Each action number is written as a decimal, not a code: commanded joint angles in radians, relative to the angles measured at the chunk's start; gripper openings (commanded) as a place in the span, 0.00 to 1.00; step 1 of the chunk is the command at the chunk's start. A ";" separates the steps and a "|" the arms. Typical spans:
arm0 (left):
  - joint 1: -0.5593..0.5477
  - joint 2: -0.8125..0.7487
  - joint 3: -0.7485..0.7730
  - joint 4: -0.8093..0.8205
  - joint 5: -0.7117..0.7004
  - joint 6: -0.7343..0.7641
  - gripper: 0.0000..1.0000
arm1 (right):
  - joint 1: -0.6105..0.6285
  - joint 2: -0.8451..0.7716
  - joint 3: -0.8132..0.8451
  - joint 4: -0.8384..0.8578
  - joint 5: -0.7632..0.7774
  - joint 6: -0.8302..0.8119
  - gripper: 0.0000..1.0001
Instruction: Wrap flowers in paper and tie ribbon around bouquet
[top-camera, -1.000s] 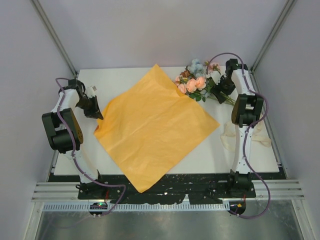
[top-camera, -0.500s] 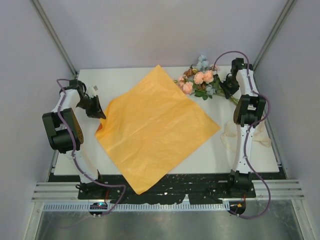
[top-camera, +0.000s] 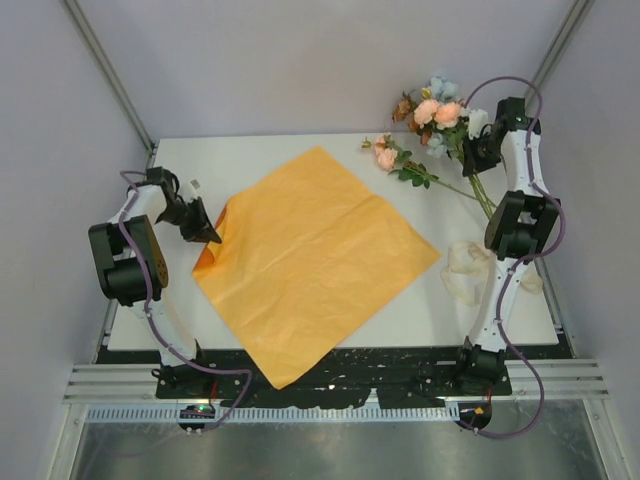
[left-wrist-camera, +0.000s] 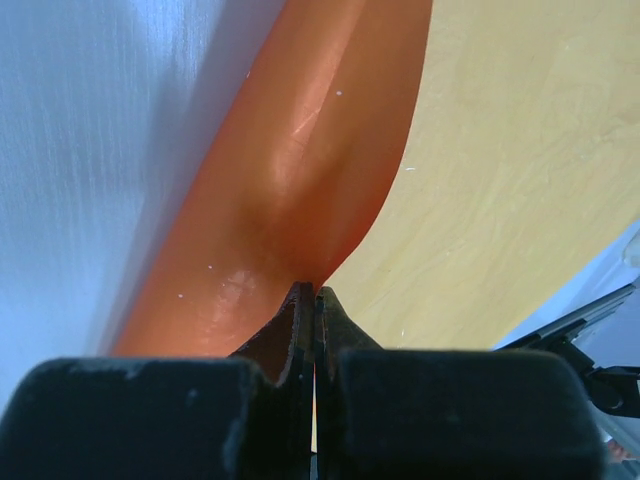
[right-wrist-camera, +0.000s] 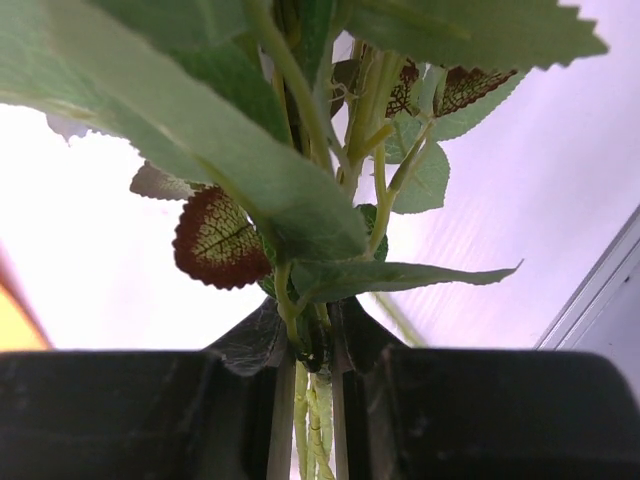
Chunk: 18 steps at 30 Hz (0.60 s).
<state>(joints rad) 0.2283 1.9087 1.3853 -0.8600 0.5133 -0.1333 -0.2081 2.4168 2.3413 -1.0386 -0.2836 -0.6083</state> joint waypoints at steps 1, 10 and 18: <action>-0.001 -0.011 -0.038 0.055 0.069 -0.075 0.00 | 0.007 -0.188 -0.019 0.075 -0.144 0.137 0.05; -0.026 0.004 -0.095 0.144 0.211 -0.193 0.00 | 0.036 -0.323 -0.155 0.095 -0.249 0.274 0.05; -0.027 -0.007 -0.130 0.194 0.225 -0.239 0.00 | 0.185 -0.462 -0.221 0.213 -0.232 0.527 0.06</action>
<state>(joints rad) 0.1986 1.9141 1.2793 -0.7208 0.6937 -0.3321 -0.1081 2.0972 2.1288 -0.9619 -0.4805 -0.2695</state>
